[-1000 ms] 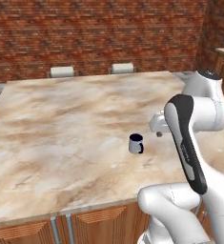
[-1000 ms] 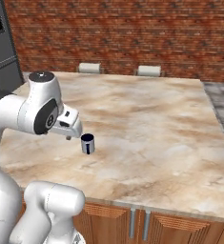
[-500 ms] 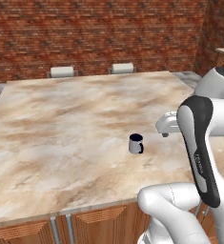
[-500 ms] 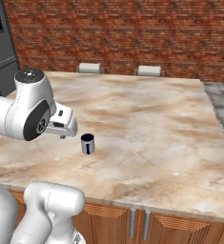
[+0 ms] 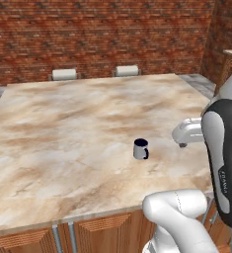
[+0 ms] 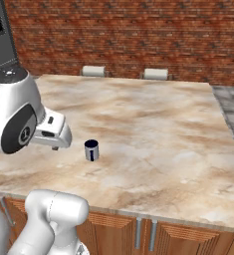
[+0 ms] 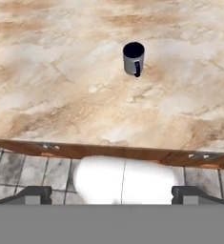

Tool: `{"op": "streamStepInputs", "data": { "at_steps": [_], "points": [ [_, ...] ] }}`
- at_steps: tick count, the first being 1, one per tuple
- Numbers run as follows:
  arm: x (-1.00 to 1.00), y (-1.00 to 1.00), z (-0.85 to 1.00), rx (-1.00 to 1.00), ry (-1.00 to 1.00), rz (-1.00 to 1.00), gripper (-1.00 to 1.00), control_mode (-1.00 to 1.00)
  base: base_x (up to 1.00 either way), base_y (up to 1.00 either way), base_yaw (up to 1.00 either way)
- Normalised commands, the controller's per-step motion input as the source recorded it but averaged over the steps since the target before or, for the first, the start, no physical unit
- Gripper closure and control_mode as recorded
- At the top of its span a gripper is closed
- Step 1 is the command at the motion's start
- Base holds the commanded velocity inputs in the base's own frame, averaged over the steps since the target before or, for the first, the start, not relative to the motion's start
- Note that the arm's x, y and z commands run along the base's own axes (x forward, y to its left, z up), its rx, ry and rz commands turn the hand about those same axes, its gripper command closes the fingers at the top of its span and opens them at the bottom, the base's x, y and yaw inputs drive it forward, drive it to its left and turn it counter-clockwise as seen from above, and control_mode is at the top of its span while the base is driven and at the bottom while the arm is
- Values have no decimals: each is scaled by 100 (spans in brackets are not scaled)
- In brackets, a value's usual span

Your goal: Clear the mugs and bowl far away from the sink.

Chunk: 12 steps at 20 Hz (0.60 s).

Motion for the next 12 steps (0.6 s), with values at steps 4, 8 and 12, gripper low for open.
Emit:
{"op": "streamStepInputs", "data": {
  "at_steps": [4, 8, 12],
  "points": [
    [-17, 0, 0, -1, 0, 0, -100, 100, -18, -9, -1],
    [0, 0, 0, 0, 0, 0, -100, 100, 0, -4, -63],
    [0, 0, 0, 0, 0, 0, -100, 100, 0, 0, -100]
  ]
}}
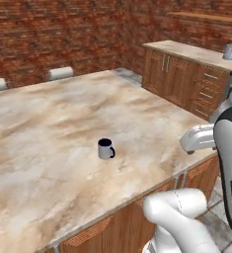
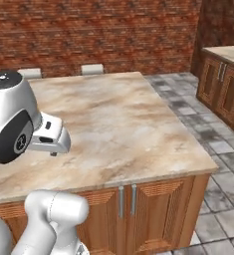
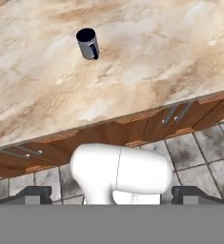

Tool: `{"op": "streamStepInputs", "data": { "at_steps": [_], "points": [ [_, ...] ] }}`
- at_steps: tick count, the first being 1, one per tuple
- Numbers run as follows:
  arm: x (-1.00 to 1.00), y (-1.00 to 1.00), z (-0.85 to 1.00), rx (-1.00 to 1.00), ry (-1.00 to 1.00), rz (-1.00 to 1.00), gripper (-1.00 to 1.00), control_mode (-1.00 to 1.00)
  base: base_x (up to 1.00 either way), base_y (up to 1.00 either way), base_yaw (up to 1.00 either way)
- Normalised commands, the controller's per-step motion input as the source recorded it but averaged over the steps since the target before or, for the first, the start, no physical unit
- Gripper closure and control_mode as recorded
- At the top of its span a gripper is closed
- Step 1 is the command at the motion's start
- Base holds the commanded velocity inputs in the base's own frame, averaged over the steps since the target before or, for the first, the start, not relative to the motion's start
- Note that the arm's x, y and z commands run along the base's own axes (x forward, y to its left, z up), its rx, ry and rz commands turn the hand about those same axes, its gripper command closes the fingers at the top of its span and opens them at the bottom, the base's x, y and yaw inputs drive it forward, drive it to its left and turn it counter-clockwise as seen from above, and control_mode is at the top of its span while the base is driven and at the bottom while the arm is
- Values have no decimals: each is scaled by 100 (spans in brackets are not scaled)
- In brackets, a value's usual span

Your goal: Clear the mugs and bowl far away from the sink.

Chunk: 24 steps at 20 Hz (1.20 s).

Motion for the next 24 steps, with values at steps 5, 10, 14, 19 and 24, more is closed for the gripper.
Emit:
{"op": "streamStepInputs", "data": {
  "at_steps": [5, 10, 14, 19, 24],
  "points": [
    [0, 0, 0, 0, 0, 0, -100, 100, 0, 0, -100],
    [0, 0, 0, 0, 0, 0, -100, 100, 0, 0, -100],
    [0, 0, 0, 0, 0, 0, -100, 100, 0, 0, -100],
    [0, 0, 0, 0, 0, 0, -100, 100, 0, 0, -99],
    [0, 0, 0, 0, 0, 0, -100, 100, 0, 0, -100]
  ]
}}
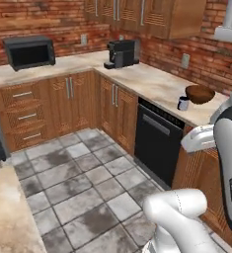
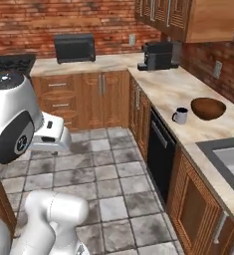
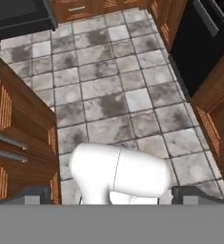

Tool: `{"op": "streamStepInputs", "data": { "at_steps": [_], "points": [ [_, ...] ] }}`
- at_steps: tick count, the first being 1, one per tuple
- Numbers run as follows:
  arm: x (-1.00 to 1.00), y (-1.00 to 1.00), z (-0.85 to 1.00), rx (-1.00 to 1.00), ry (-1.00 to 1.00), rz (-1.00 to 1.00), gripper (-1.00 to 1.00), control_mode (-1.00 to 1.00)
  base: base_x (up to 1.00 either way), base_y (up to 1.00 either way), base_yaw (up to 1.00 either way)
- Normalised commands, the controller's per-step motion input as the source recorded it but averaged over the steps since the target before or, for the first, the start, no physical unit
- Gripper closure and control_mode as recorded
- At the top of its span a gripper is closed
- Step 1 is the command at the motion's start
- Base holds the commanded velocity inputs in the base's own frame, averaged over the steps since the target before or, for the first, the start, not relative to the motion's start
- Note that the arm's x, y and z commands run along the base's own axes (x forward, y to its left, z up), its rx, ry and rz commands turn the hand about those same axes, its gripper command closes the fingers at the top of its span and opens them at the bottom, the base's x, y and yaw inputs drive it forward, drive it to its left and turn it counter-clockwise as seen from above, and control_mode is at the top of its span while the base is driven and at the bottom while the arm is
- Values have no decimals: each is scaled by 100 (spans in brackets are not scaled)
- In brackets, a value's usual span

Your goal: Clear the mugs and bowl far away from the sink.

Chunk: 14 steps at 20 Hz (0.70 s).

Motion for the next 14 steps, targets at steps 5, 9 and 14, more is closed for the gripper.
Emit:
{"op": "streamStepInputs", "data": {
  "at_steps": [5, 9, 14],
  "points": [
    [0, 0, 0, 0, 0, 0, -100, 100, 38, 16, -87],
    [0, 0, 0, 0, 0, 0, -100, 100, 100, 86, -52],
    [0, 0, 0, 0, 0, 0, -100, 100, 100, 97, -42]
  ]
}}
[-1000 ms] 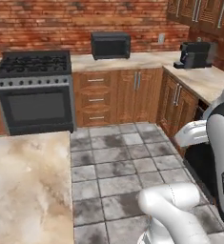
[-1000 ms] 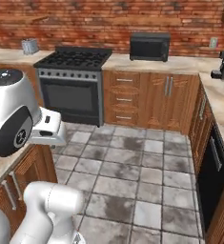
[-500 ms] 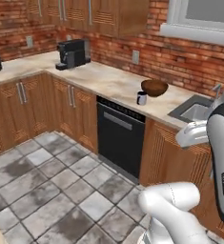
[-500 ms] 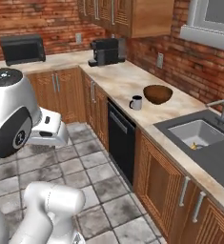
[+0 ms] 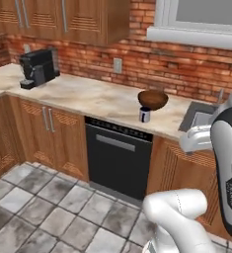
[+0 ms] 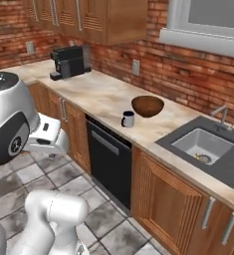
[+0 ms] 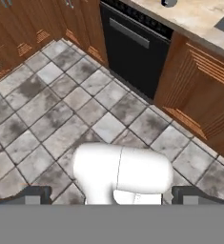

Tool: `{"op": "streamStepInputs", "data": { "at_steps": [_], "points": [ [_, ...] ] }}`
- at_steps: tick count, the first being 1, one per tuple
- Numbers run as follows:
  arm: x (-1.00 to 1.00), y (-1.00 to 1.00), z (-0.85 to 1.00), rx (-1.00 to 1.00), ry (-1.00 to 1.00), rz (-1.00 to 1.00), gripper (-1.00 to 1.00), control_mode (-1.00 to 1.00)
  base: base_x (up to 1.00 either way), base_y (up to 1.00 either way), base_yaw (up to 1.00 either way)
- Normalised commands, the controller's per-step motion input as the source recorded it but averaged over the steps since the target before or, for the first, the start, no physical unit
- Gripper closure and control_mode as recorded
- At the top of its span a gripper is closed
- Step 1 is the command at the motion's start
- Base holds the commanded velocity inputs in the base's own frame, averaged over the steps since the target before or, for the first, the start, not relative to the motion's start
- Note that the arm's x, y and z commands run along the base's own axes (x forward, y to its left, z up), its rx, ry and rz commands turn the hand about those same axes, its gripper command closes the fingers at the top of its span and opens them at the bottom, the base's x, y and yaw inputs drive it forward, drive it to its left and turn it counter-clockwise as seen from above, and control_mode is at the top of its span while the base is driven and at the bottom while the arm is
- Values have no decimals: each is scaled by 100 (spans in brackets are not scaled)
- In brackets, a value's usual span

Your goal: Clear the mugs and bowl far away from the sink.

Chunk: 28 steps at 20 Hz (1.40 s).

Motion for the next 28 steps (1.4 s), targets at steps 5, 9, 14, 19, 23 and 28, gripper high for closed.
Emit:
{"op": "streamStepInputs", "data": {
  "at_steps": [5, 9, 14, 19, 23, 28],
  "points": [
    [0, 0, 0, 0, 0, 0, -100, 100, 100, 61, -50],
    [0, 0, 0, 0, 0, 0, -100, 100, 100, 49, -62],
    [0, 0, 0, 0, 0, 0, -100, 100, 97, 13, -60],
    [0, 0, 0, 0, 0, 0, -100, 100, 100, 16, -53],
    [0, 0, 0, 0, 0, 0, -100, 100, 83, 61, -36],
    [0, 0, 0, 0, 0, 0, -100, 100, 46, 17, 1]
  ]
}}
